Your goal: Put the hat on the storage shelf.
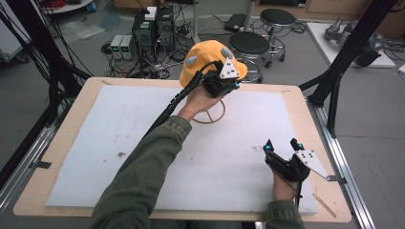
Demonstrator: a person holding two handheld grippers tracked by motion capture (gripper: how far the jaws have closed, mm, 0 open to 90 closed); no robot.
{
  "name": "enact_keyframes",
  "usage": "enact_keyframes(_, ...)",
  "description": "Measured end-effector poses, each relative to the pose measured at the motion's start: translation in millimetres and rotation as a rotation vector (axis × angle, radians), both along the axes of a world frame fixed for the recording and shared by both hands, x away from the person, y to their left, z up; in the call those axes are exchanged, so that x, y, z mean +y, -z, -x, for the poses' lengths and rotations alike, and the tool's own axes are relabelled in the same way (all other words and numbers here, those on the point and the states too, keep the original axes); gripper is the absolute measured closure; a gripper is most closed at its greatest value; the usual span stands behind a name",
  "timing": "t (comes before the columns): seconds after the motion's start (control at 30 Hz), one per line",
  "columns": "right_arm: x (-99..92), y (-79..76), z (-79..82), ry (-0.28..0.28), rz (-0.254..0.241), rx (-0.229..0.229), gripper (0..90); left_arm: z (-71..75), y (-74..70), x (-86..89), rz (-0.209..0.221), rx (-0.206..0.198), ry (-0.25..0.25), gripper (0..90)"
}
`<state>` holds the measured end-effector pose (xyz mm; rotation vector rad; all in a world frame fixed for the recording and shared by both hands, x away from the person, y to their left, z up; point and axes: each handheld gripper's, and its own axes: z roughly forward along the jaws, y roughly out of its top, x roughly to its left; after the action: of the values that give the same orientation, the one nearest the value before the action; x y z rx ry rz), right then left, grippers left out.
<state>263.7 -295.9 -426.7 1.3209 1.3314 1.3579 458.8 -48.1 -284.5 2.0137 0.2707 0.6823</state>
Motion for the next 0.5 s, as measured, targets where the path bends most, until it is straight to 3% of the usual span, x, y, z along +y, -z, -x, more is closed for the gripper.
enact_keyframes(0.13,0.2,0.0,0.1,0.0,-0.002,0.001,9.5,-0.8,4.6,0.9,-0.012,0.016,0.008,86.1)
enact_keyframes(0.5,-0.1,0.1,0.0,-0.002,-0.002,0.003,9.5,0.2,6.3,2.4,0.019,0.017,0.017,82.4)
